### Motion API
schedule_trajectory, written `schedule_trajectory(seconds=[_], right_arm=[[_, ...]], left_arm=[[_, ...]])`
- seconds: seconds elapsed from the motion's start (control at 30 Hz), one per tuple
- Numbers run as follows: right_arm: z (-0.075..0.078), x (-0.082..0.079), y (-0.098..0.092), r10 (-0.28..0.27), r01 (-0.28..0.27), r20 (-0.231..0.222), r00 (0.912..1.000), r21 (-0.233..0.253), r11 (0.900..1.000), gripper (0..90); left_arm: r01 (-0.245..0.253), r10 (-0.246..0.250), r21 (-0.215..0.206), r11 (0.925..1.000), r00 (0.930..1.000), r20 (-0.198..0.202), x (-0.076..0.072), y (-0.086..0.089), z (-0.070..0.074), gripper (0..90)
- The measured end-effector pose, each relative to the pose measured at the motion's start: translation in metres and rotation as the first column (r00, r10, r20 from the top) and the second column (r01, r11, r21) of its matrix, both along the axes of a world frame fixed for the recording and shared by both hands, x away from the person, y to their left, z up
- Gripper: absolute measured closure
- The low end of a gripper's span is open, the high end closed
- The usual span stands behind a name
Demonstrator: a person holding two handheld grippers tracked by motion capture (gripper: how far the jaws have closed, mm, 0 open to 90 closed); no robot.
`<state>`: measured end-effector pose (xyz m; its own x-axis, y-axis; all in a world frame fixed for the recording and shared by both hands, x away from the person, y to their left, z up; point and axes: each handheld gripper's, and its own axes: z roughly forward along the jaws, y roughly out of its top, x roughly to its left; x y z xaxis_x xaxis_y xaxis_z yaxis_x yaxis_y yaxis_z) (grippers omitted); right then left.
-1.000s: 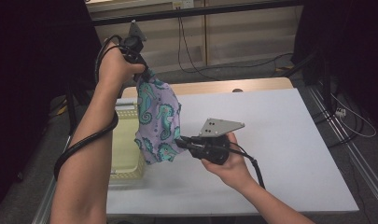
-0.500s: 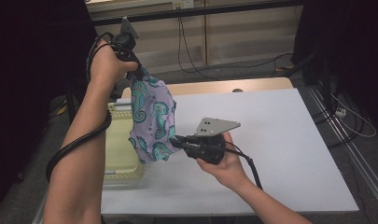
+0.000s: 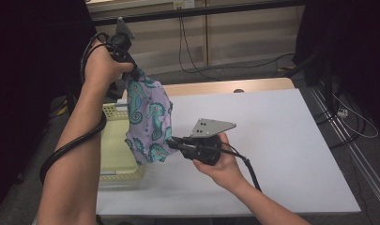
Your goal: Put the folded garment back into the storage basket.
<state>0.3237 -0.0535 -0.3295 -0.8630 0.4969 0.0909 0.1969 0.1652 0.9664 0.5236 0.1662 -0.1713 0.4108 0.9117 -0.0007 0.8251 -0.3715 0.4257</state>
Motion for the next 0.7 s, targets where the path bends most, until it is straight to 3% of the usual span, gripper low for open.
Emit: schedule_trajectory(seconds=[0.3,0.7], right_arm=[[0.001,0.000,0.009,0.013,-0.013,0.007,0.9999,-0.004,1.000,86.6],[-0.001,0.003,0.019,0.020,-0.020,0.008,0.9998,-0.009,1.000,86.6]], left_arm=[[0.003,-0.003,0.009,1.0000,1.0000,0.006,-0.001,0.005,0.002,81.4],[-0.029,0.029,0.013,0.9995,0.9996,0.007,-0.001,0.017,0.001,81.4]])
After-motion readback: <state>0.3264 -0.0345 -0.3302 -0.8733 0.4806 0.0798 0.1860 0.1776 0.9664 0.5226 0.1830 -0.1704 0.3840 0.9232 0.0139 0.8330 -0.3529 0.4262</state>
